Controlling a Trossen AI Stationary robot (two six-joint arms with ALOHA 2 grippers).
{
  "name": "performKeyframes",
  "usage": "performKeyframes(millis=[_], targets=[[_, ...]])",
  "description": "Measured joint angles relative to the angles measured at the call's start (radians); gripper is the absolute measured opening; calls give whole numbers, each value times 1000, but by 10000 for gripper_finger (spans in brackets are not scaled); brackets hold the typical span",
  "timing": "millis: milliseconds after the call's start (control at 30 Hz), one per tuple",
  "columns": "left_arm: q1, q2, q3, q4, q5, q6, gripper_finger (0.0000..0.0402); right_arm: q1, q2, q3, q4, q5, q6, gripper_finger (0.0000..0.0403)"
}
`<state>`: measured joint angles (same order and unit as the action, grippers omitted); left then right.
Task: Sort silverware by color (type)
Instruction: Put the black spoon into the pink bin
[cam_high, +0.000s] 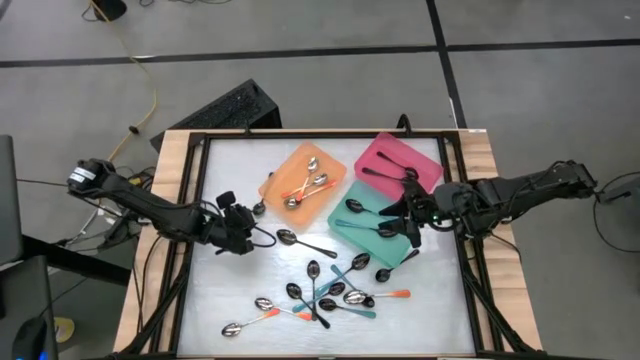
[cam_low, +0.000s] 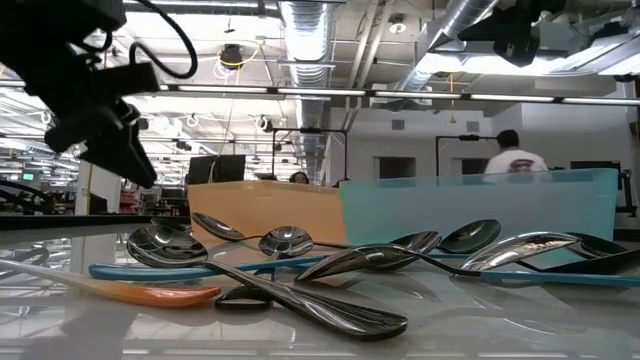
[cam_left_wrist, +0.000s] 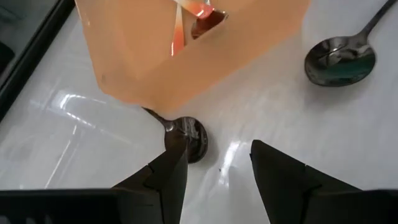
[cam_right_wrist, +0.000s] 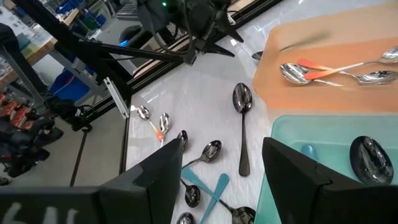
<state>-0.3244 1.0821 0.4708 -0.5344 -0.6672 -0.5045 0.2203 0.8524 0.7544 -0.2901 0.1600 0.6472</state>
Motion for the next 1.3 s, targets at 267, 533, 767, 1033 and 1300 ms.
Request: performKeyframes(millis=[267,533,767,1033,1300], targets=[[78,0,-51,109,8,149,160,0,0,0,-1,0,0,232],[192,0,-51,130,109,200,153,0,0,0,-4,-1,-19,232],[202,0,-51,135,163,315,153,0,0,0,-18,-1,-19,232],[201,141,-50,214,171,298,153,0,0,0,-19,-1,-27,232],[200,268,-42,192,116,198,152,0,0,0,-19,-2,-24,232]])
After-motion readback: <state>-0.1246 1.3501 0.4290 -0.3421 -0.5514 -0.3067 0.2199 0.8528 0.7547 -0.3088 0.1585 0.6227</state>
